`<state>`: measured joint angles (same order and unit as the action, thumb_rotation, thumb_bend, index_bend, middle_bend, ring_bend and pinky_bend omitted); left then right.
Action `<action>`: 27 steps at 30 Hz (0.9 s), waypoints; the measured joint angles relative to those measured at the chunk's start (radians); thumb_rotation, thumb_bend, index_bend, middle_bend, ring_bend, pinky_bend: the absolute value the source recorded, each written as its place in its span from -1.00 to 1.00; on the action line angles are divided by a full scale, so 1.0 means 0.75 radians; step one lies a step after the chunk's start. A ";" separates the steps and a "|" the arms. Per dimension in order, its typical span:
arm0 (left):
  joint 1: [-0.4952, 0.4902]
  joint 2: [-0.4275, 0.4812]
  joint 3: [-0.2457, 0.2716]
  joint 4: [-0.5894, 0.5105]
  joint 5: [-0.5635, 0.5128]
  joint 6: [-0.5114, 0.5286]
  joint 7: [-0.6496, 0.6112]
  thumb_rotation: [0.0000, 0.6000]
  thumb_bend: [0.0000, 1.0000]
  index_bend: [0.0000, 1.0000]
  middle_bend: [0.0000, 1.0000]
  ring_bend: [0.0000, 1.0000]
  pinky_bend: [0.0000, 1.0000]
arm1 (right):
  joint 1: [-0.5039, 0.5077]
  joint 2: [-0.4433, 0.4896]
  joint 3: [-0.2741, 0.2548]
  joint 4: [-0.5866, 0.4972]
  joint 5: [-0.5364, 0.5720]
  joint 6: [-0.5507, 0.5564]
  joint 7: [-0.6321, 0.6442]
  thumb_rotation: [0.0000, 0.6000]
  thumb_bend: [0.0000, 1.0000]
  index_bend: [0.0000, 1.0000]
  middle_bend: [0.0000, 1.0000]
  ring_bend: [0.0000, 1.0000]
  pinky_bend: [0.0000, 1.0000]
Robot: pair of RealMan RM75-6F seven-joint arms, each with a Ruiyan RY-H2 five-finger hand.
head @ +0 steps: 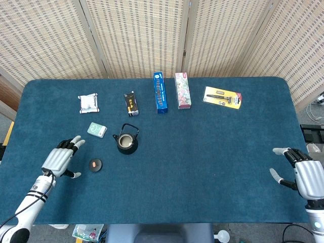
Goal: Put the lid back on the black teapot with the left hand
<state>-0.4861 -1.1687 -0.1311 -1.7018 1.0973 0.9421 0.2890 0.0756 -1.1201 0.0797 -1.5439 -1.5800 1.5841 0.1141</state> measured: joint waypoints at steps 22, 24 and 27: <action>-0.106 -0.084 0.041 0.111 -0.197 -0.113 0.051 1.00 -0.87 -0.63 -1.00 -1.00 -0.94 | 0.004 0.001 -0.001 -0.002 0.000 -0.012 -0.011 1.00 -0.48 -0.35 -0.23 -0.35 -0.04; -0.118 -0.085 0.039 0.112 -0.208 -0.133 0.042 1.00 -0.87 -0.63 -1.00 -1.00 -0.93 | 0.004 0.002 0.000 -0.002 0.003 -0.014 -0.008 1.00 -0.48 -0.35 -0.23 -0.35 -0.04; -0.139 -0.089 0.039 0.124 -0.228 -0.160 0.031 1.00 -0.87 -0.60 -1.00 -1.00 -0.94 | 0.004 0.004 0.002 -0.001 0.007 -0.015 -0.001 1.00 -0.48 -0.35 -0.23 -0.35 -0.04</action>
<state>-0.5905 -1.2353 -0.1017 -1.6091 0.9264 0.8218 0.3120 0.0787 -1.1172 0.0809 -1.5443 -1.5751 1.5730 0.1135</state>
